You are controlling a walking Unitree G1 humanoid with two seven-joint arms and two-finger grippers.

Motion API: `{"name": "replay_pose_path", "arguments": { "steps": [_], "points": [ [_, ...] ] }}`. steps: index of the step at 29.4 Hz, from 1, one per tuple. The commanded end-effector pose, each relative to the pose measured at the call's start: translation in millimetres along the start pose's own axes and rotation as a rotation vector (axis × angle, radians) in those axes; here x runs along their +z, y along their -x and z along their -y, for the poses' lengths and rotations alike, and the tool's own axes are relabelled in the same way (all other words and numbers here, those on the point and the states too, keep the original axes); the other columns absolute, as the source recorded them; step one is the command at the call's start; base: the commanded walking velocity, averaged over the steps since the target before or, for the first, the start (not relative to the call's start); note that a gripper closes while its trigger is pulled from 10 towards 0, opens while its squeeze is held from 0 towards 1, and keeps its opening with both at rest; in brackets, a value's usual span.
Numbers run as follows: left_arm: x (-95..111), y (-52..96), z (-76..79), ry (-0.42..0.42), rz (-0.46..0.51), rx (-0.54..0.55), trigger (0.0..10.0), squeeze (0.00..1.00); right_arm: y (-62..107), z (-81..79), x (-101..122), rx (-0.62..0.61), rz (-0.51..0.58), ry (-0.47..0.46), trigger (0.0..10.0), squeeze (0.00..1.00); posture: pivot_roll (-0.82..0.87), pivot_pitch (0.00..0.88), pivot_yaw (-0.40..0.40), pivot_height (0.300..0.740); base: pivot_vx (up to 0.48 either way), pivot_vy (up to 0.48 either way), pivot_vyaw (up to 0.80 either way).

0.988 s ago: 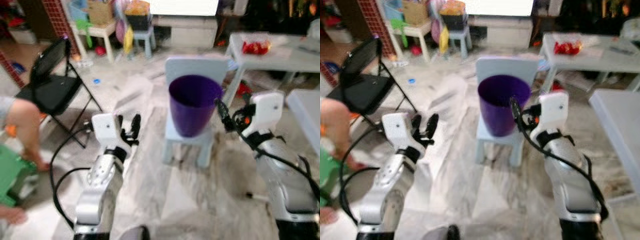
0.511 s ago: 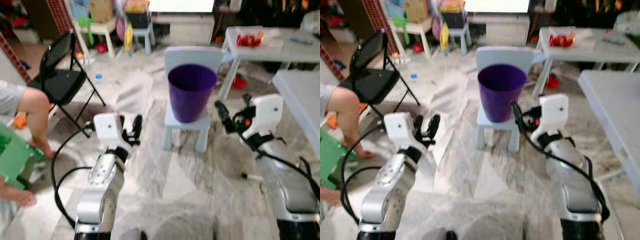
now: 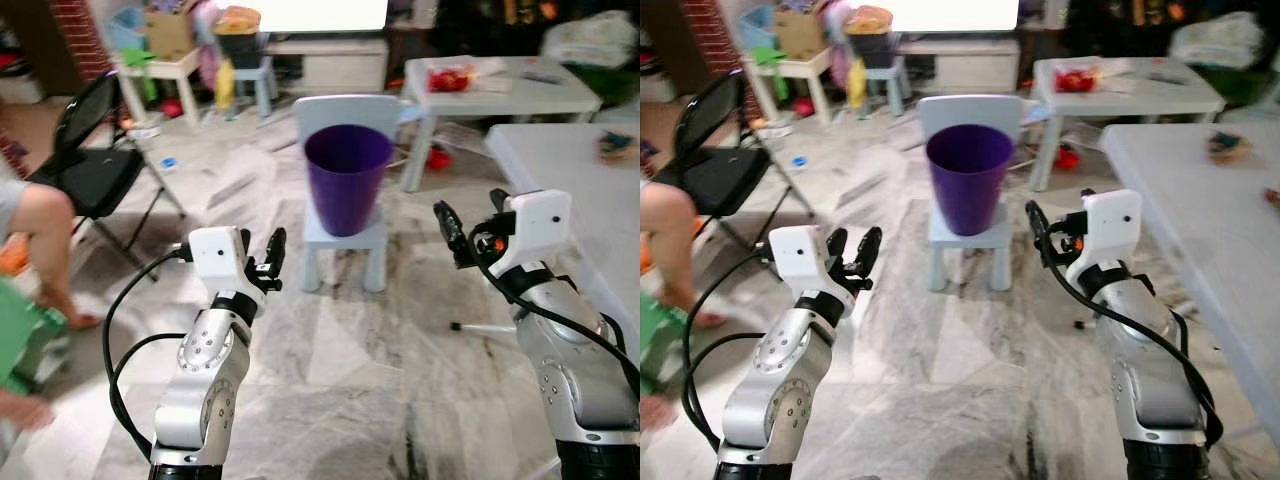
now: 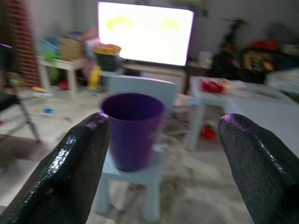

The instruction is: Picking trash to rubbish bin

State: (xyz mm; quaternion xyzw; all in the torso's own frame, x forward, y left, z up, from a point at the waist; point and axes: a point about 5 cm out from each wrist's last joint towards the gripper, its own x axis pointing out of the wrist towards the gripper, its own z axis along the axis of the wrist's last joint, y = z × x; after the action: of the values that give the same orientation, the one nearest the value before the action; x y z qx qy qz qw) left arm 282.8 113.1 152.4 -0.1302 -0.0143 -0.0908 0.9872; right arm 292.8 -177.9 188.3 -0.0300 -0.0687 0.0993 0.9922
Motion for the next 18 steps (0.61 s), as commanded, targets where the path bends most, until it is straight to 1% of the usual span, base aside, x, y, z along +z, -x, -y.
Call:
{"name": "replay_pose_path", "arguments": {
  "steps": [1,18],
  "points": [
    [1.6,-1.3,2.8,0.024,0.009,-0.004,10.0,0.00,0.0,-0.7,1.5,0.011,-0.001,0.010,10.0,0.00,-0.03,0.089,-0.018,0.740,0.000,0.000,-0.80],
    [2.6,-1.7,2.6,0.033,0.011,-0.018,10.0,0.00,0.1,0.1,2.3,0.003,-0.001,0.007,10.0,0.00,-0.03,0.090,-0.017,0.740,0.000,0.000,-0.80]
  ]
}}
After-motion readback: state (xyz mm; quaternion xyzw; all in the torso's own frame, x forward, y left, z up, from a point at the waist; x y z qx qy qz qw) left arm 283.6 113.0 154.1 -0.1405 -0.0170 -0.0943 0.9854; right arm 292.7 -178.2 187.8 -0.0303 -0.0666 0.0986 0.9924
